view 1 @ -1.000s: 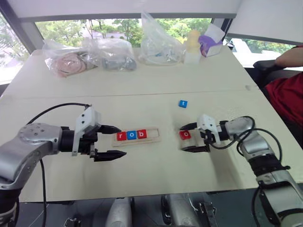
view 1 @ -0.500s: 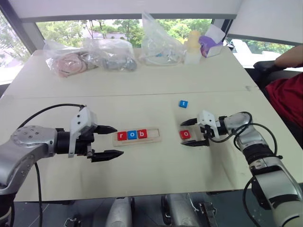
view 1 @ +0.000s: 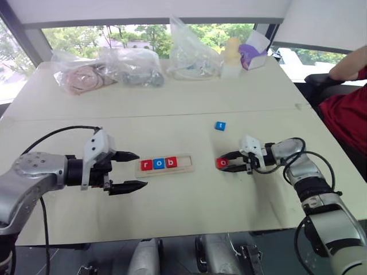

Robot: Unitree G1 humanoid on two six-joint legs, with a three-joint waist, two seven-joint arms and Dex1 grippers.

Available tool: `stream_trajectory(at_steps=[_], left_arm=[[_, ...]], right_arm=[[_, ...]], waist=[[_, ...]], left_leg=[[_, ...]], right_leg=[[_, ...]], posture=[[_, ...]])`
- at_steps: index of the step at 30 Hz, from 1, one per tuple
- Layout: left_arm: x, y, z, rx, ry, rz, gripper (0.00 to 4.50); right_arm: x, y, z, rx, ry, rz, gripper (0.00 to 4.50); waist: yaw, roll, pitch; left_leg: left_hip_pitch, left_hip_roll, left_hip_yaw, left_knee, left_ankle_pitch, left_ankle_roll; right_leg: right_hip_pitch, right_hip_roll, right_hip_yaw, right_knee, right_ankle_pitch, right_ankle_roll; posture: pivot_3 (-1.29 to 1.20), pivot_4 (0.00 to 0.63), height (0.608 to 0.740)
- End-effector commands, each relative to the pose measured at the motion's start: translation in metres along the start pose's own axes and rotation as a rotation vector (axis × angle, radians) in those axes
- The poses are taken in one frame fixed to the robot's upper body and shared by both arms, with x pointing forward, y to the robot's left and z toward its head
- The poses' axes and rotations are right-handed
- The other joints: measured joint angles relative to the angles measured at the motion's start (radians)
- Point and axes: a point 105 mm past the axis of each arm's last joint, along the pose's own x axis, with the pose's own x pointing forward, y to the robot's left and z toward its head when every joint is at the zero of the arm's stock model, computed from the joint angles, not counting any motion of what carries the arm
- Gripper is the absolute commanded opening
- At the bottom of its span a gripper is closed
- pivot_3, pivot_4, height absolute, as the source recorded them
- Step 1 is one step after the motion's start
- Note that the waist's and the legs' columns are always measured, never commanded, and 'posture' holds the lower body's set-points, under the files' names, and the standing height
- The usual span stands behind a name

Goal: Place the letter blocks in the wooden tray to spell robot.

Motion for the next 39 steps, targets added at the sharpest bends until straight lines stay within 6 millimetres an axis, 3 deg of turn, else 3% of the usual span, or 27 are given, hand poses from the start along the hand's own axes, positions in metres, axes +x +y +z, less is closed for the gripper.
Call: stream_trajectory(at_steps=[1, 5, 14, 29, 39], left_arm=[[0.0, 0.0, -0.001, 0.039, 0.011, 0.007, 4.5], [0.005, 0.007, -0.022, 0.045, 0.068, 0.016, 4.5], [0.012, 0.015, -0.017, 0.03, -0.005, 0.036, 4.5], [0.02, 0.012, -0.011, 0.025, -0.034, 0.058, 4.5], [0.019, 0.013, -0.01, 0.028, -0.037, 0.074, 4.5]], right_arm=[[0.018, 0.001, 0.054, -0.031, -0.136, -0.009, 1.18], [0.041, 0.006, 0.066, -0.065, -0.095, -0.014, 1.18], [0.068, 0.002, 0.064, -0.098, -0.014, -0.019, 1.18], [0.08, 0.008, 0.068, -0.097, -0.029, 0.054, 1.18], [0.084, 0.006, 0.061, -0.121, -0.001, 0.076, 1.18]], waist=[[0.001, 0.0, 0.0], [0.009, 0.001, 0.0], [0.013, 0.001, 0.0], [0.005, 0.001, 0.0], [0.005, 0.001, 0.0]], left_leg=[[0.0, 0.0, 0.0, 0.0, 0.0, 0.0], [0.0, -0.001, 0.0, 0.0, 0.0, 0.0], [-0.004, -0.001, 0.003, 0.001, 0.0, 0.0], [-0.004, -0.001, 0.002, 0.001, 0.0, 0.0], [-0.004, -0.001, 0.002, 0.001, 0.0, 0.0]], right_leg=[[-0.002, 0.0, 0.0, 0.003, 0.0, 0.0], [-0.004, 0.001, 0.0, 0.006, 0.0, -0.001], [-0.007, 0.0, 0.0, 0.006, 0.0, 0.0], [-0.007, 0.001, -0.001, 0.006, 0.0, 0.0], [-0.007, 0.0, -0.001, 0.006, 0.0, 0.0]], posture=[[0.0, 0.15, 0.74], [0.0, 0.15, 0.74], [0.0, 0.15, 0.74], [0.0, 0.15, 0.74], [0.0, 0.15, 0.74]])
